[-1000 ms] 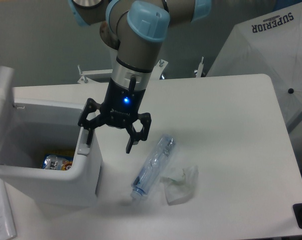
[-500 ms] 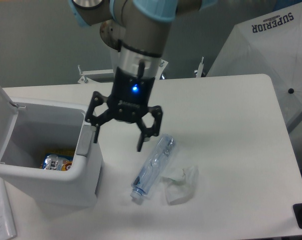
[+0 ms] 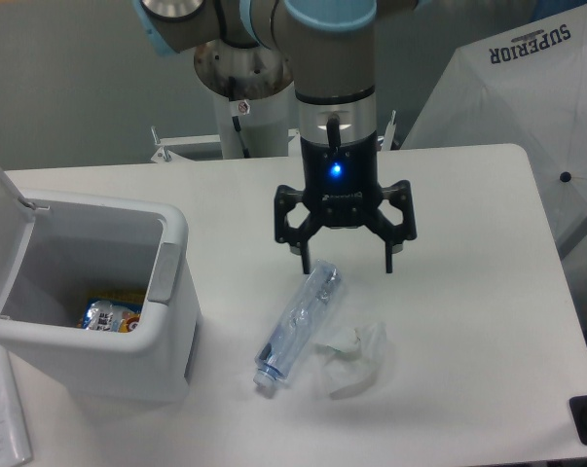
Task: Open the trash can
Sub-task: 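Raise the gripper and move it away from the open trash can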
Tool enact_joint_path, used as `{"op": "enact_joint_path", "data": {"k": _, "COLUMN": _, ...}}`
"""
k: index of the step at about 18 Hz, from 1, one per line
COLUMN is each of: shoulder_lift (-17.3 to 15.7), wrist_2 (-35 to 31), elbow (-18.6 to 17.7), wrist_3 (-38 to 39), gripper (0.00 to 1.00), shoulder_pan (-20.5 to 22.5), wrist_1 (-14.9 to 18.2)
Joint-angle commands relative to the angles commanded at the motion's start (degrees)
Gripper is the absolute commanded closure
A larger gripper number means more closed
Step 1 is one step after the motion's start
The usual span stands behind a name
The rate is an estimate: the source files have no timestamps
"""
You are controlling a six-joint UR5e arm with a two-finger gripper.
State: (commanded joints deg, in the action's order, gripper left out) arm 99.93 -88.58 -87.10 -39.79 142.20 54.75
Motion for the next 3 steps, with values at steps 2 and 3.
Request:
{"op": "enact_joint_path", "data": {"k": 2, "shoulder_lift": -0.2, "wrist_2": -0.1, "elbow": -0.6, "wrist_3": -0.2, "gripper": 0.0, "shoulder_pan": 0.7, "wrist_1": -0.1}}
{"op": "enact_joint_path", "data": {"k": 3, "shoulder_lift": -0.3, "wrist_2": 0.0, "elbow": -0.8, "wrist_3": -0.2, "gripper": 0.0, "shoulder_pan": 1.0, "wrist_1": -0.1}}
